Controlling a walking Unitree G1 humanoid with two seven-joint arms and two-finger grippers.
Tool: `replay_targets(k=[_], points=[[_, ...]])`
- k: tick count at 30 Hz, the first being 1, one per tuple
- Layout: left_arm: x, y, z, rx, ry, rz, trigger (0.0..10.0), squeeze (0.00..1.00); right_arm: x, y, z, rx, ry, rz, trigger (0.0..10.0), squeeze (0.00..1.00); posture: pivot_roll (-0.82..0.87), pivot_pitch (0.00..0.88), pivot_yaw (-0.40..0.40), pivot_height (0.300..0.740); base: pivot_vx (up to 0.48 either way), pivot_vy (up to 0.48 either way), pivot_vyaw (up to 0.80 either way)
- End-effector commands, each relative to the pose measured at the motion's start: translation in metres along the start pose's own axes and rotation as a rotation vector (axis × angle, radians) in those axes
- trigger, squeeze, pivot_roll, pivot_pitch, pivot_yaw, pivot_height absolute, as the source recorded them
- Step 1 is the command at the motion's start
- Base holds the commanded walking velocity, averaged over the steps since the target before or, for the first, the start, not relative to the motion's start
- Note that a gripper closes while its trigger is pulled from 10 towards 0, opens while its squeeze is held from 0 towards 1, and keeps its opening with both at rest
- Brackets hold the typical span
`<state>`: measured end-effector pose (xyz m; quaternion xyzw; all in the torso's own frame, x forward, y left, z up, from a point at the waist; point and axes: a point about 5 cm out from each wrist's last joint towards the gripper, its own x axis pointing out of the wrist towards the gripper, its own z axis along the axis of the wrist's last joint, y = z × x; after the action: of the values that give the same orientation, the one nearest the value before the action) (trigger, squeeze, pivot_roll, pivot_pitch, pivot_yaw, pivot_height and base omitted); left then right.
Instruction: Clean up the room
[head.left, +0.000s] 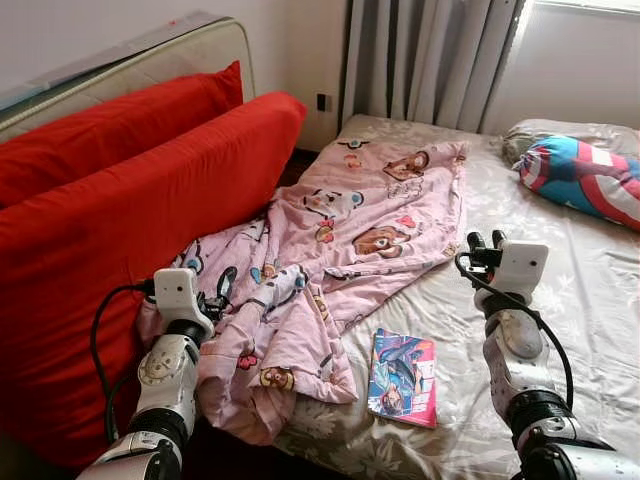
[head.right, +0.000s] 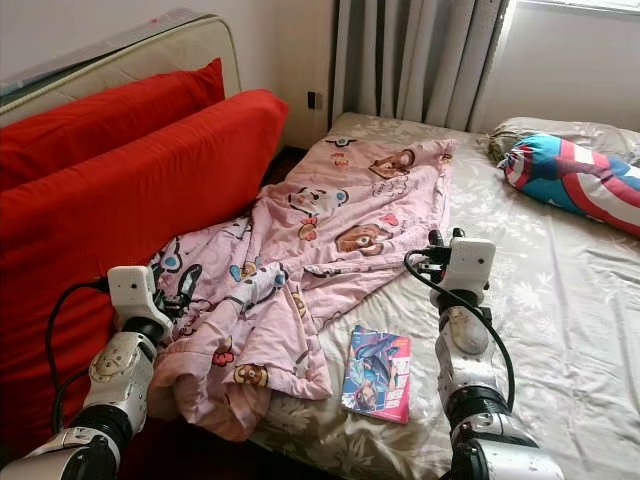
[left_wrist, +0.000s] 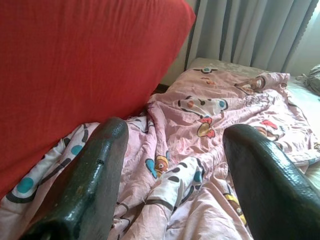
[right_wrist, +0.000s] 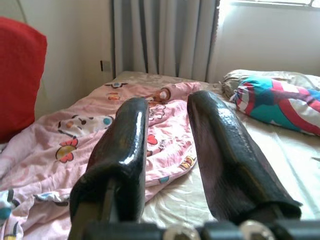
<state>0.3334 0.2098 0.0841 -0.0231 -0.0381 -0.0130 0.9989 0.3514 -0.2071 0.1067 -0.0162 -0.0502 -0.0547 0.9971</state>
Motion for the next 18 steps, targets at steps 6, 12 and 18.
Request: replay_targets(k=[6, 12, 18], points=[[0.0043, 0.0024, 0.0055, 0.004, -0.004, -0.005, 10.0, 0.00, 0.0018, 0.0017, -0.0014, -0.006, 0.029, -0.005, 10.0, 0.00, 0.03, 0.000, -0.014, 0.695, 0.000, 0.000, 0.00], [0.0046, 0.0019, 0.0052, 0.001, 0.000, -0.006, 10.0, 0.00, 0.0014, 0.0007, -0.0002, -0.012, 0.015, -0.016, 10.0, 0.00, 0.03, 0.000, -0.012, 0.671, 0.000, 0.000, 0.00], [0.0048, 0.0022, 0.0056, 0.001, -0.001, -0.005, 10.0, 0.00, 0.0006, 0.0007, -0.0004, -0.016, 0.010, -0.019, 10.0, 0.00, 0.03, 0.000, -0.012, 0.671, 0.000, 0.000, 0.00]])
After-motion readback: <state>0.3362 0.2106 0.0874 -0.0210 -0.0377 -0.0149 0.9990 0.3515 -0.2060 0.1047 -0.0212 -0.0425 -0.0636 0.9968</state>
